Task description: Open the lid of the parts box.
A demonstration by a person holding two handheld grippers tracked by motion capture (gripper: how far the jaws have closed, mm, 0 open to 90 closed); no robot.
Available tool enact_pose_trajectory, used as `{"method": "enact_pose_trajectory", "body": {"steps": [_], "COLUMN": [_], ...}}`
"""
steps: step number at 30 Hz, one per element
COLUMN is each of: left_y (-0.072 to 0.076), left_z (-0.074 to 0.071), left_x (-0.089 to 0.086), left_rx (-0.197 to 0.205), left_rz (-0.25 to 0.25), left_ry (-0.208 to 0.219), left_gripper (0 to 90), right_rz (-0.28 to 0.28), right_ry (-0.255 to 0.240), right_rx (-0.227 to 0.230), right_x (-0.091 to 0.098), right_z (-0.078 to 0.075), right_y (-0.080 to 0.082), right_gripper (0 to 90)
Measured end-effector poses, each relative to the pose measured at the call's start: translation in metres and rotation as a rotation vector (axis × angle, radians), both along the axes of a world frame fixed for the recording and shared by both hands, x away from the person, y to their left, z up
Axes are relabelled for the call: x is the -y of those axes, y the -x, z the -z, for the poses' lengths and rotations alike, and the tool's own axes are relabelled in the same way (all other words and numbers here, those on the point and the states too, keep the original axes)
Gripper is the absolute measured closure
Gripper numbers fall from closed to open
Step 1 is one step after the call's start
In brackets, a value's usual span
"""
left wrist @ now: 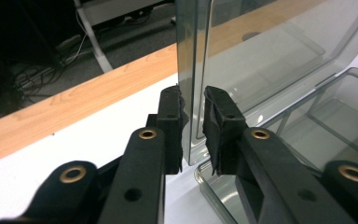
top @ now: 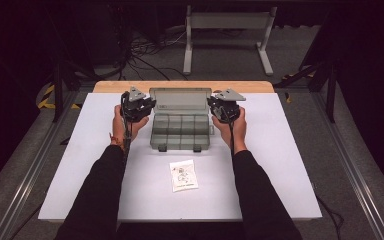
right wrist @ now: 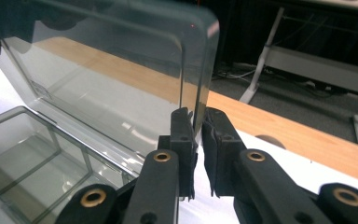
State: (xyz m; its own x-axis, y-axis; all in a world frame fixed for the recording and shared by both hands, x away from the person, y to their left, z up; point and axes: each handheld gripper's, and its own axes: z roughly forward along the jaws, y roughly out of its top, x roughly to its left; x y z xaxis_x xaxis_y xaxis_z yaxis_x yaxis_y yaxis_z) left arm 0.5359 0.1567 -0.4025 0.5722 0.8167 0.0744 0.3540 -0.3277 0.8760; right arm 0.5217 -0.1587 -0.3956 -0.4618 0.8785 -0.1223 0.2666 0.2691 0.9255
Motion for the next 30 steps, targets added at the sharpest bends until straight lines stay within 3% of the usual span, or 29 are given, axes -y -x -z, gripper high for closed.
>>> {"method": "enact_pose_trajectory", "body": {"steps": [11, 14, 18, 30], "left_y": [-0.006, -0.009, -0.011, -0.013], "left_z": [0.014, 0.021, 0.029, 0.037], "left_x": [0.004, 0.005, 0.006, 0.009], "left_rx": [-0.029, -0.053, -0.075, -0.095], "left_rz": [-0.040, -0.049, -0.058, -0.070], "left_ry": [0.013, 0.029, 0.018, -0.007], "left_gripper": [78.0, 78.1, 78.3, 77.6], "right_rz": [0.033, 0.031, 0.041, 0.075], "right_ry": [-0.005, -0.019, -0.034, -0.004], "right_rx": [-0.036, -0.040, -0.041, -0.079], "right_x": [-0.002, -0.001, -0.002, -0.007], "right_z": [0.020, 0.022, 0.025, 0.039], "right_y": [-0.009, -0.011, -0.013, -0.016], "right_gripper": [84.2, 84.5, 84.5, 84.0]}}
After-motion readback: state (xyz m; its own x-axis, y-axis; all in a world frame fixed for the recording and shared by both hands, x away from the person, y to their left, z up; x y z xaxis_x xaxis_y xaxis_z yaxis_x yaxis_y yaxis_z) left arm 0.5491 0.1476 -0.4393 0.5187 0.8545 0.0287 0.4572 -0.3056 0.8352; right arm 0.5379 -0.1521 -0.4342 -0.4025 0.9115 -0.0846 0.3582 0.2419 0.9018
